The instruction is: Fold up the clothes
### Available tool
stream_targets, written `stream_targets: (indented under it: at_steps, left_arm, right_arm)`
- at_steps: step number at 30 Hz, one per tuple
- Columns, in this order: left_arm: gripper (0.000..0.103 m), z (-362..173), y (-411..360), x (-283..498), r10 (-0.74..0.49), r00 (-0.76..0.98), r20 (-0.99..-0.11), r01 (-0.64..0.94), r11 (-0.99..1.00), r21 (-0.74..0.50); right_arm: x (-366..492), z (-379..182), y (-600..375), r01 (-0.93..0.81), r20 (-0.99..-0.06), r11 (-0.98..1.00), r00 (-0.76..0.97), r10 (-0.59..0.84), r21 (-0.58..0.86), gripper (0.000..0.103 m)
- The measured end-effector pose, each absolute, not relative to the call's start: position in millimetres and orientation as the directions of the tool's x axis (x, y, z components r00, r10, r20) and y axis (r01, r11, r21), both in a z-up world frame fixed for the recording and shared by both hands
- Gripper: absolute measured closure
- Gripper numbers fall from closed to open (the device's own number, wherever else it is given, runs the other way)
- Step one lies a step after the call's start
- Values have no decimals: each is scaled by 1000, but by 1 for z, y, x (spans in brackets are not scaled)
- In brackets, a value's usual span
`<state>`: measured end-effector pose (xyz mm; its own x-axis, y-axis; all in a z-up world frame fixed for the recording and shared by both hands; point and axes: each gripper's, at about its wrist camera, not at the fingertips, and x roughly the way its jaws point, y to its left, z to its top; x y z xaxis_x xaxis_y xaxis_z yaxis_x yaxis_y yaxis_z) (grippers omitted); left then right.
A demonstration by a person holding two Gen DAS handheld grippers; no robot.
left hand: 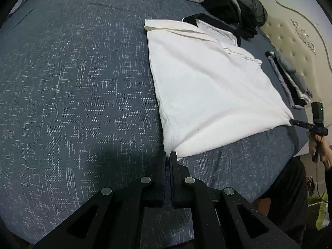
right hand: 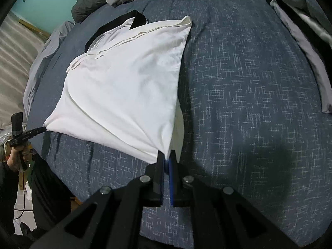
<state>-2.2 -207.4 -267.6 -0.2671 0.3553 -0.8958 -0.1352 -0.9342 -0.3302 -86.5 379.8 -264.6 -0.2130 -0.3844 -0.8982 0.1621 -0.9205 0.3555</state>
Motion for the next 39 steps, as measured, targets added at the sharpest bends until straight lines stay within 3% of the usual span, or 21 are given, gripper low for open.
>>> stream_targets:
  at_steps: [4, 8, 21, 30, 39]
  left_arm:
    - [97, -261, -209, -9, 345, -272, -898, -123, -938, -324]
    - [96, -240, -226, -30, 343, -337, -876, -94, -939, -332]
    - [95, -269, -197, -156, 277, -366, -888, -86, -961, -264]
    - [95, -301, -187, -206, 259, -352, -899, -120, -965, -231]
    - [95, -297, -189, -246, 251, -405, -879, -116, -968, -223]
  right_arm:
    - [-92, -252, 384, 165, -897, -927, -244, -368, 336, 95]
    - [-101, -232, 396, 159, -875, -930, -317, -366, 331, 82]
    - [-204, -245, 358, 209, -873, -936, -348, -342, 284, 81]
    - [-262, -279, 354, 168, -886, -948, -342, -312, 269, 81]
    - [-303, -295, 350, 147, -888, -960, -367, -277, 238, 81]
